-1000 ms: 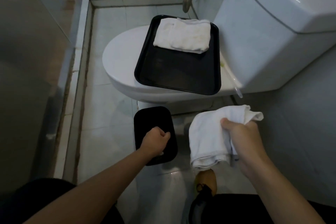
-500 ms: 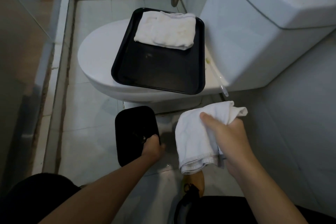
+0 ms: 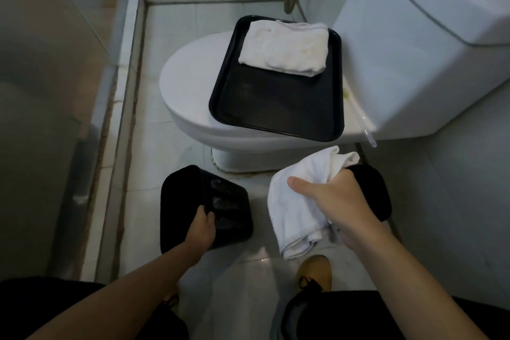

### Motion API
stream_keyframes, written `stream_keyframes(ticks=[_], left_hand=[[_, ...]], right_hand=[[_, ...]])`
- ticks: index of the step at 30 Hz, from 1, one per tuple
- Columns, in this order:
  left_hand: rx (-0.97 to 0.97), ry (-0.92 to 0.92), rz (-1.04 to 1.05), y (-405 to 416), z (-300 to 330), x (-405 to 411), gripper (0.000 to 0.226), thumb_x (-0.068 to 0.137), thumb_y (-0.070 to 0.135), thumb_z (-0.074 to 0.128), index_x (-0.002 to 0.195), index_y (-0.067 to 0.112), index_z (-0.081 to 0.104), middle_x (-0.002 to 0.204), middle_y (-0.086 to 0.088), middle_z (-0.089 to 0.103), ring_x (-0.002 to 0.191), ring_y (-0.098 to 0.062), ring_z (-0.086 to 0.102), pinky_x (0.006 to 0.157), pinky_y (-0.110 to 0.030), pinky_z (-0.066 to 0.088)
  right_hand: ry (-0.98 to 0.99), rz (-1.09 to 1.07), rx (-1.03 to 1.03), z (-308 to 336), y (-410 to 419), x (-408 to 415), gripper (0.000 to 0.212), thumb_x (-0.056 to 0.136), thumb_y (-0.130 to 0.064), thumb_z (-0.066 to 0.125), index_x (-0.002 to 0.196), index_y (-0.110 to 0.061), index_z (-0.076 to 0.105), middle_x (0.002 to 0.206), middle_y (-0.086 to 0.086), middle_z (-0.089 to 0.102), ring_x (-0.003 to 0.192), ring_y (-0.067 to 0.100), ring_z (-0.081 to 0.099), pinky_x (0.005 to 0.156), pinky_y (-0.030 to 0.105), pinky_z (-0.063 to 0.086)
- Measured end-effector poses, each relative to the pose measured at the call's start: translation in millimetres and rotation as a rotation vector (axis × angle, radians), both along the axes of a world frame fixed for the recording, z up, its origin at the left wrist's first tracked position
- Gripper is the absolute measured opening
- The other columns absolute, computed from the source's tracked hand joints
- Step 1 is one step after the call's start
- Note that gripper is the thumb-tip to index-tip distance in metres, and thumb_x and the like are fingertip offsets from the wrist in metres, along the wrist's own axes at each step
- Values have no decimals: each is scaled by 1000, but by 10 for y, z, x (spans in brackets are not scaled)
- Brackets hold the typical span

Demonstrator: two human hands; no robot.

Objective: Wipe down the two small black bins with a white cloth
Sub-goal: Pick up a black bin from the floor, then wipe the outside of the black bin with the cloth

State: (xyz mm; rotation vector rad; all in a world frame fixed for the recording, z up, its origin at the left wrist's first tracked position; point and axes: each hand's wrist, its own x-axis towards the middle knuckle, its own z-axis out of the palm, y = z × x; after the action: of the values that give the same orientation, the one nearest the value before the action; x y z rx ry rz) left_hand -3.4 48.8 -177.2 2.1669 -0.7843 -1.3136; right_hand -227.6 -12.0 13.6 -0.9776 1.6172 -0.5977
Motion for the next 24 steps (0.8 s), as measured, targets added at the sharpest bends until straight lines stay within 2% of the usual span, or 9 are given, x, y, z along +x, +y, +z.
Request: stream_keyframes(ticks=[3,6,9,14,17,19,21,23,24], left_hand=[[-6,64,76,45,9,166,33,105,14,33,135,10,44,126,-16,55,105,-27,53,96,-39,46],[43,161,217,90,44,390,33,105,14,33,134,9,48,122,-17,58,105,-32,57,94,-42,49],[74,215,303,178,115,636,30,104,15,35,128,12,53,118,-16,62,103,-32,60,93,-45,51],[57,260,404,450,342,1135,24,105,17,34,113,21,56,100,-6,65,89,-23,64,65,-31,53],[41,206,411,606,465,1559,22,105,15,34,112,20,55,98,-6,65,86,-21,64,59,-27,50],[29,172,429,700,512,1849,24,105,13,35,118,18,55,99,-6,66,87,-21,64,62,-29,51],[37,133,417,791,508,2111,26,105,13,36,123,15,56,103,-9,67,92,-24,64,76,-35,54],[43,115,403,847,483,2332,27,105,14,37,123,16,56,110,-13,66,96,-26,64,86,-39,53],[44,117,411,853,473,2413,26,105,13,37,121,17,57,109,-13,66,96,-26,63,84,-38,53]], right_hand=[[58,62,42,-93,40,146,42,78,-28,84,111,-16,60,99,-2,69,89,16,67,78,38,57],[92,147,79,-137,80,332,48,76,-30,86,114,-16,60,102,0,70,93,19,69,88,45,57],[103,257,72,-160,93,562,45,77,-28,84,114,-18,61,102,-1,71,94,18,69,90,45,56],[230,521,-34,-27,95,1069,37,80,-34,81,106,-21,57,95,-3,67,92,18,66,85,38,54],[285,657,-118,164,82,1388,31,81,-36,79,97,-25,55,86,-6,65,86,18,65,76,34,51],[292,689,-158,255,88,1565,31,82,-37,78,98,-25,54,86,-6,64,84,16,63,71,31,47],[288,688,-176,292,112,1708,30,83,-38,78,95,-24,54,83,-7,62,77,10,61,65,27,47],[296,696,-186,271,155,1847,32,83,-40,77,96,-24,53,82,-8,61,76,10,60,65,27,47],[309,706,-188,257,169,1917,33,83,-41,76,98,-23,52,83,-8,60,78,13,60,68,29,47]])
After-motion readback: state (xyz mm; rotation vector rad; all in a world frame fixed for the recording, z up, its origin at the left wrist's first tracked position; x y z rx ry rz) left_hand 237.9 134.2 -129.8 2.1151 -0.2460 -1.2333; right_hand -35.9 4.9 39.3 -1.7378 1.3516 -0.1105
